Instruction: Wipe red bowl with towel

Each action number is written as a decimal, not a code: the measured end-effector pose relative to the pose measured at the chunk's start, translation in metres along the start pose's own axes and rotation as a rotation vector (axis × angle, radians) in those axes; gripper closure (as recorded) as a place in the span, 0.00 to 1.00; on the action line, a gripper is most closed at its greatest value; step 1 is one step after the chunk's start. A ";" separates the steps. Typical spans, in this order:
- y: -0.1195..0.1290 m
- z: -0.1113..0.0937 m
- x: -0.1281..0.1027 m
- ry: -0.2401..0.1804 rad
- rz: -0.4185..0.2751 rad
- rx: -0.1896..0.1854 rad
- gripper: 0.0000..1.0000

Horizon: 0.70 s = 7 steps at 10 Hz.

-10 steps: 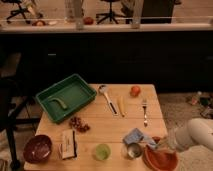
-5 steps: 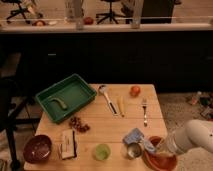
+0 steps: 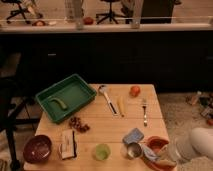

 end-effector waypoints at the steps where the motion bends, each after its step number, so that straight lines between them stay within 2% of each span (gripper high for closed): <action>1: -0.008 -0.002 0.007 0.009 0.012 0.008 1.00; 5: -0.040 -0.009 0.027 0.046 0.044 0.028 1.00; 7: -0.052 -0.004 0.016 0.048 0.022 0.028 1.00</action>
